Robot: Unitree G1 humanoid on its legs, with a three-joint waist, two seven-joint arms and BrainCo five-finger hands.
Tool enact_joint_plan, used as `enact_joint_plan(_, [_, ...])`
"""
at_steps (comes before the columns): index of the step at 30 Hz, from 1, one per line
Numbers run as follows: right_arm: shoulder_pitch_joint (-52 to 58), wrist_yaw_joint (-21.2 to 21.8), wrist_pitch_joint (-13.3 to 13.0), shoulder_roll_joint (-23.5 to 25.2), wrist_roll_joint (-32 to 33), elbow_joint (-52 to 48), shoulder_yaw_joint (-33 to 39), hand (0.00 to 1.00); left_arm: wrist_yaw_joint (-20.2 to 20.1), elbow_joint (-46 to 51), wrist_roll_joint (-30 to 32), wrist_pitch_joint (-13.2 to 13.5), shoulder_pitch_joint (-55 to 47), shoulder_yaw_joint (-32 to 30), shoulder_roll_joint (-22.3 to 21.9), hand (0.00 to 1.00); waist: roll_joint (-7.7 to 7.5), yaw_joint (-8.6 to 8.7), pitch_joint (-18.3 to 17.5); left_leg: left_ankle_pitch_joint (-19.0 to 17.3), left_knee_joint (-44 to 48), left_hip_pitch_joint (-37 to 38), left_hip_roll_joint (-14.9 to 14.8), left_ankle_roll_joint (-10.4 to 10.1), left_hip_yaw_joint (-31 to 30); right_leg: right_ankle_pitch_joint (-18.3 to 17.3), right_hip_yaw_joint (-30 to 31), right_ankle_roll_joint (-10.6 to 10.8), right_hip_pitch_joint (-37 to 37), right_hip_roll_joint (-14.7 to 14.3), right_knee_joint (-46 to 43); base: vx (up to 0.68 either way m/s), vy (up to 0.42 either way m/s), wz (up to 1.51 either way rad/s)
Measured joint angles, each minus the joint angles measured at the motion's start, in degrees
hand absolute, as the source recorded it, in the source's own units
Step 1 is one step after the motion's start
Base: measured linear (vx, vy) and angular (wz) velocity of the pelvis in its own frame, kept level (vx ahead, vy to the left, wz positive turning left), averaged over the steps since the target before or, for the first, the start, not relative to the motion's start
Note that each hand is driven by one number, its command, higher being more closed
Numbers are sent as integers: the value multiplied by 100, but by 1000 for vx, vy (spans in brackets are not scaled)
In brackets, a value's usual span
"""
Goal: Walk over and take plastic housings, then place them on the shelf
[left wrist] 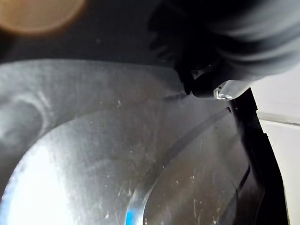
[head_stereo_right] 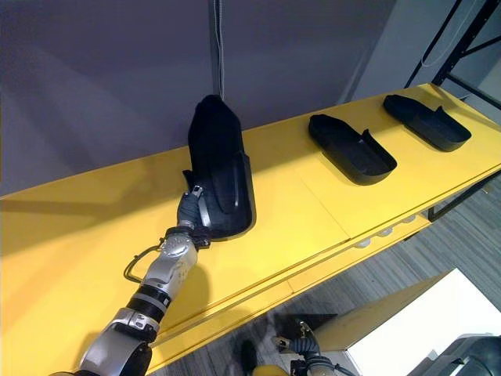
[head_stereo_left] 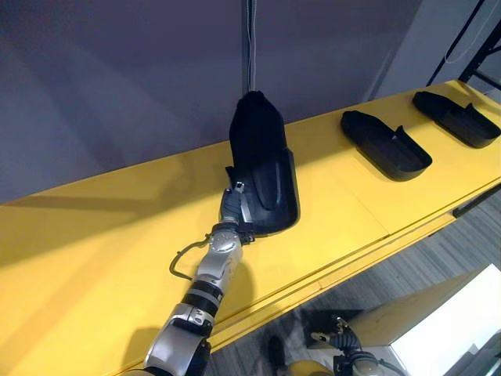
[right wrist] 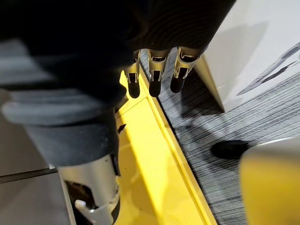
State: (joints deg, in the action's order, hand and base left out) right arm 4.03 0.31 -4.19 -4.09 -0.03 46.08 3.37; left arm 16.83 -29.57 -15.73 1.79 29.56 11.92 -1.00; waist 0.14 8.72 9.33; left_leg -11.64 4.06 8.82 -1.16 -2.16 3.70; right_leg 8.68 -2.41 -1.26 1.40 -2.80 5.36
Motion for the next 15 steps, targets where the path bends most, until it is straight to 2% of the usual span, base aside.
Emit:
enact_joint_plan(8, [3,-28,86,11,-1,-1,-20,0,-129,274,-8,76,-300,470,-63,0,-6,-50,33,0,-4,45,-17,0,-31,-2,-23,1,-65,-6,0,-24,10,2])
enact_joint_plan(15, [13,-60,87,25,3,2,-21,0,-120,375,-102,88,-463,610,-127,0,-9,-101,33,0,8,100,-19,0,-42,-3,-37,2,-130,-3,0,-20,12,1])
